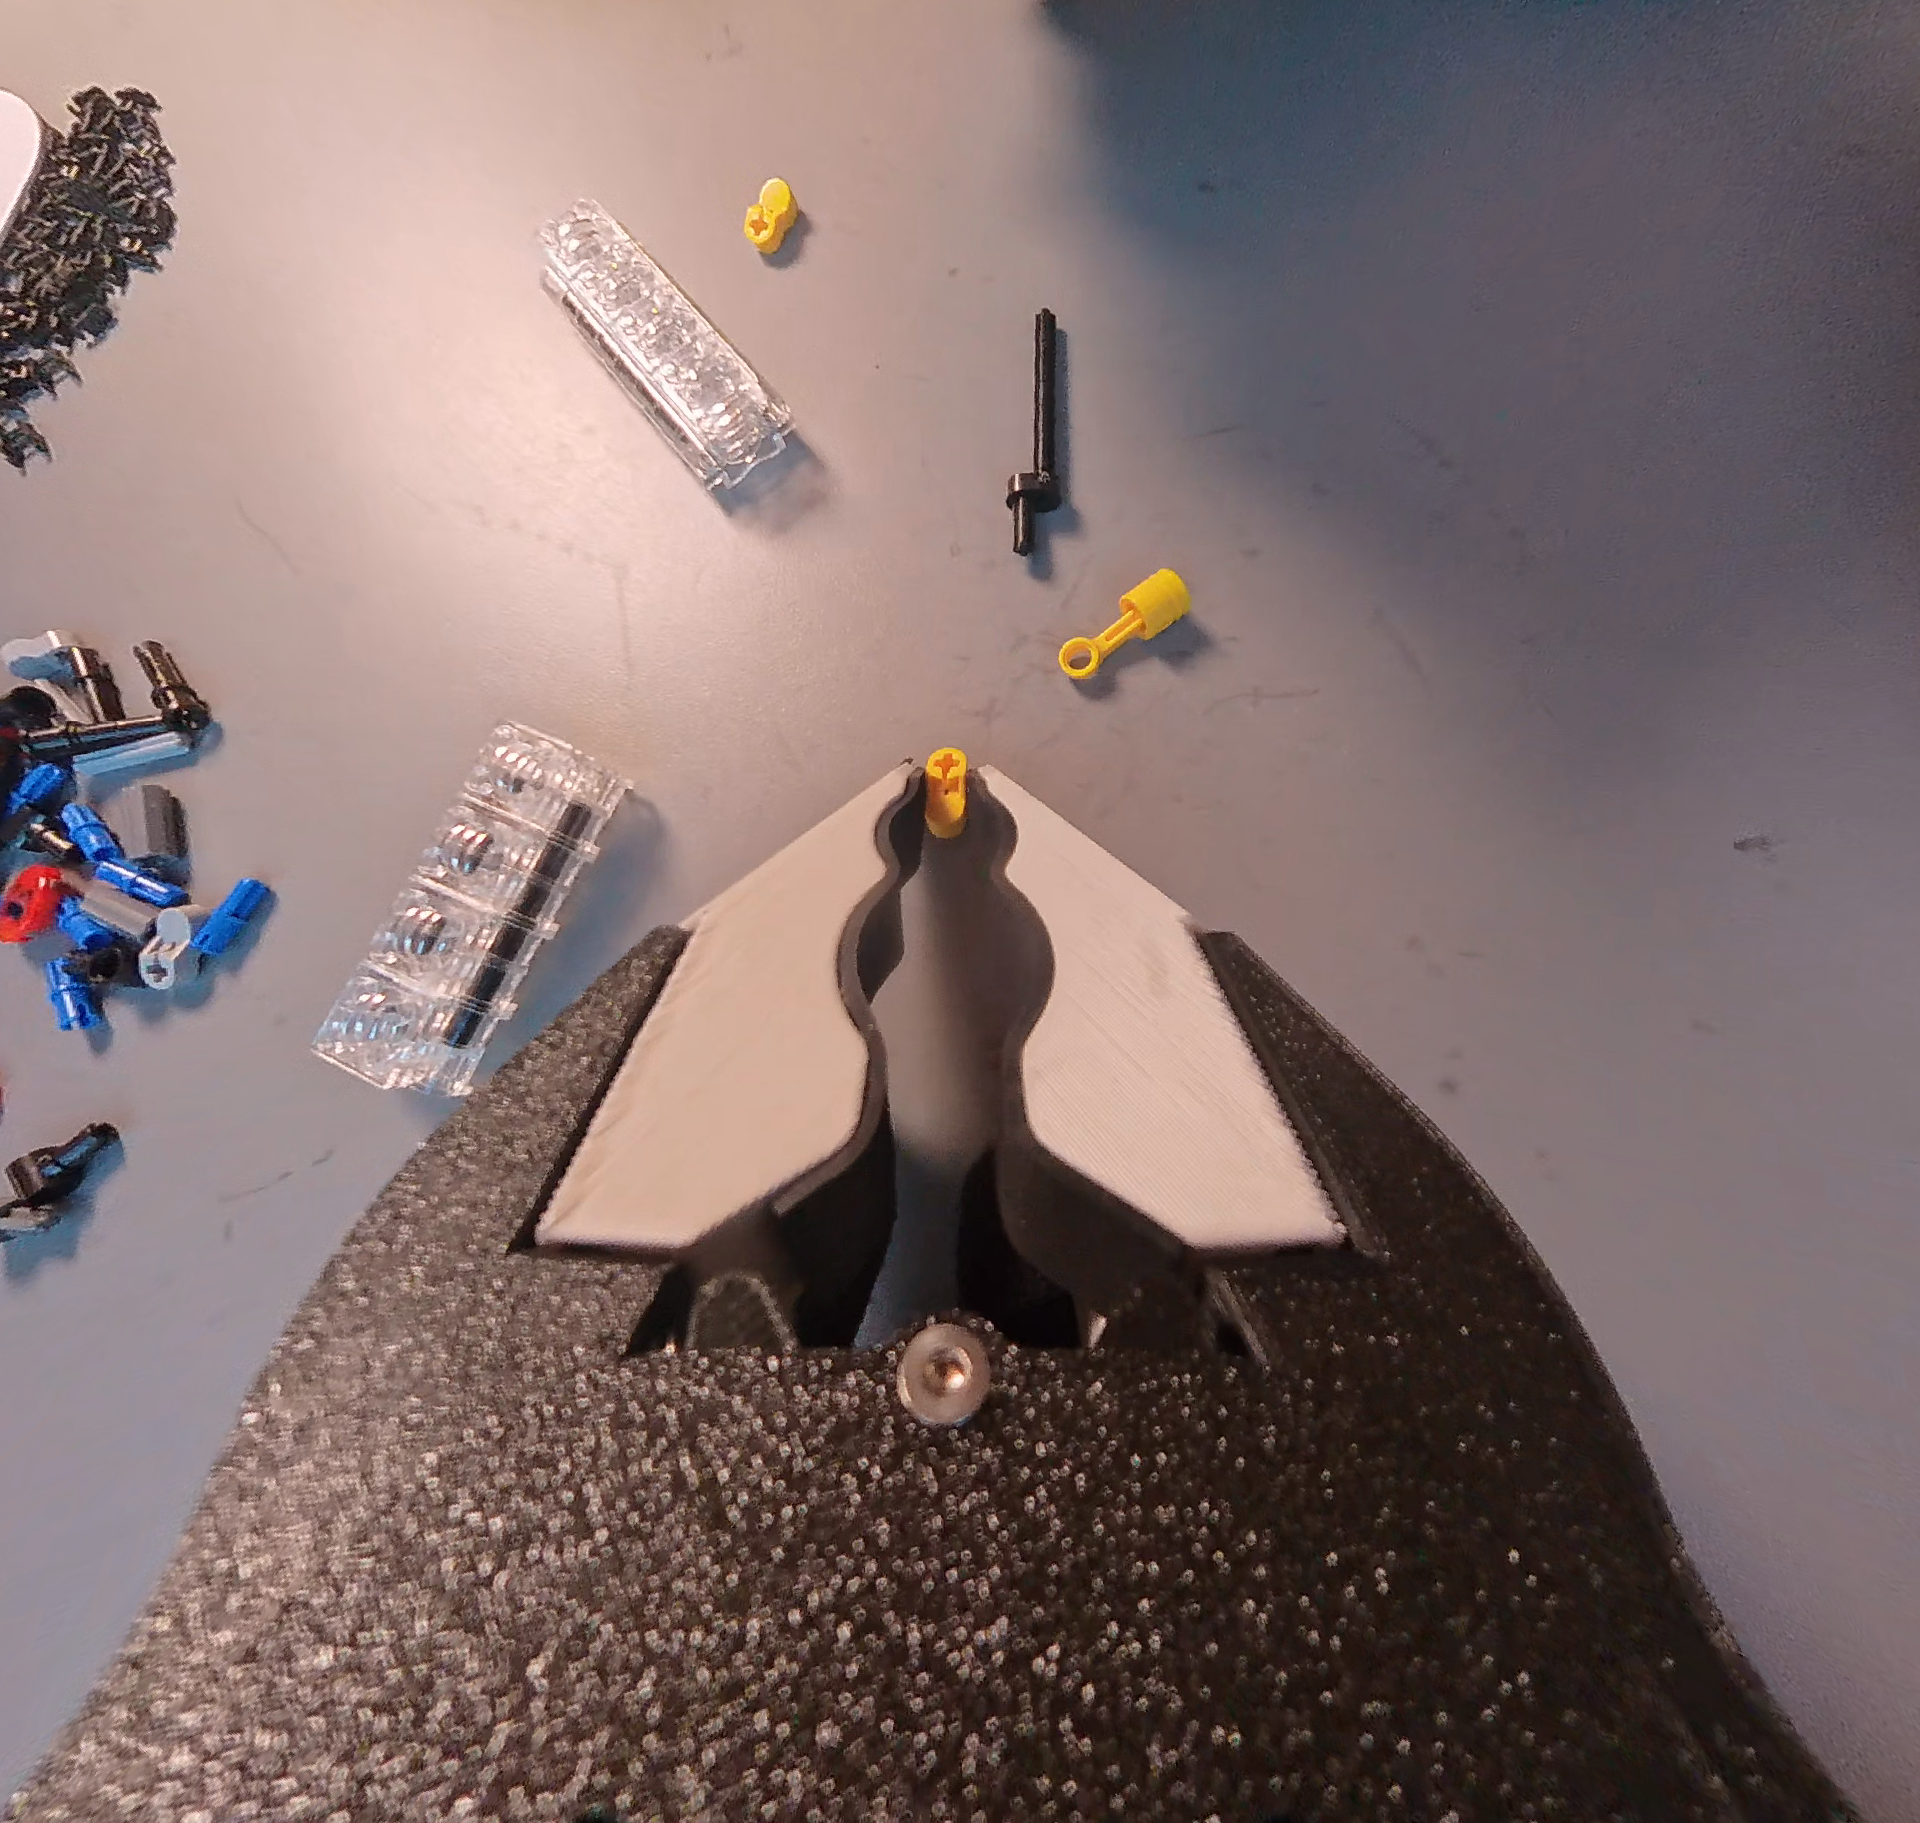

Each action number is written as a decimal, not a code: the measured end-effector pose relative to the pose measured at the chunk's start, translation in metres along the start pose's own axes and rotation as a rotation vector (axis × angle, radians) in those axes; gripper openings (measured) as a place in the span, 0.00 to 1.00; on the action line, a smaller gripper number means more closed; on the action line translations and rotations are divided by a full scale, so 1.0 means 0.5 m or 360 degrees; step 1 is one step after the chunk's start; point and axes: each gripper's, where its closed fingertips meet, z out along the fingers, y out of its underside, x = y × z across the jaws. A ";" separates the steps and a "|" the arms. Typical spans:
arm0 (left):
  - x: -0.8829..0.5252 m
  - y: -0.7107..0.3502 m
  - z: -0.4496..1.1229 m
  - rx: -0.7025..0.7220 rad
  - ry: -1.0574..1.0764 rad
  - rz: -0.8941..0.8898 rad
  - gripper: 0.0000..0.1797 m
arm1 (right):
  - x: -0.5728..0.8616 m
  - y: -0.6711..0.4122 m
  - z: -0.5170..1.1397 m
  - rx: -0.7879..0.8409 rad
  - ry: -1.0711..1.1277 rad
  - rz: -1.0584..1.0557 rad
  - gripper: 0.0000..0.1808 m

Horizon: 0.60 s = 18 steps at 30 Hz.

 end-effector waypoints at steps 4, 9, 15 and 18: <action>0.000 0.000 0.000 0.0004 0.0008 0.0008 0.03 | 0.001 0.000 -0.001 0.0003 0.0001 0.0007 0.02; 0.000 0.000 0.000 0.0015 0.0021 -0.0009 0.03 | 0.001 0.000 -0.002 0.0009 -0.0005 0.0015 0.02; 0.001 0.001 -0.001 0.0020 0.0034 -0.0007 0.03 | 0.003 0.000 -0.002 0.0010 -0.0003 0.0022 0.02; 0.001 0.001 -0.001 0.0031 0.0044 -0.0012 0.03 | 0.004 0.001 -0.001 0.0004 0.0006 0.0020 0.02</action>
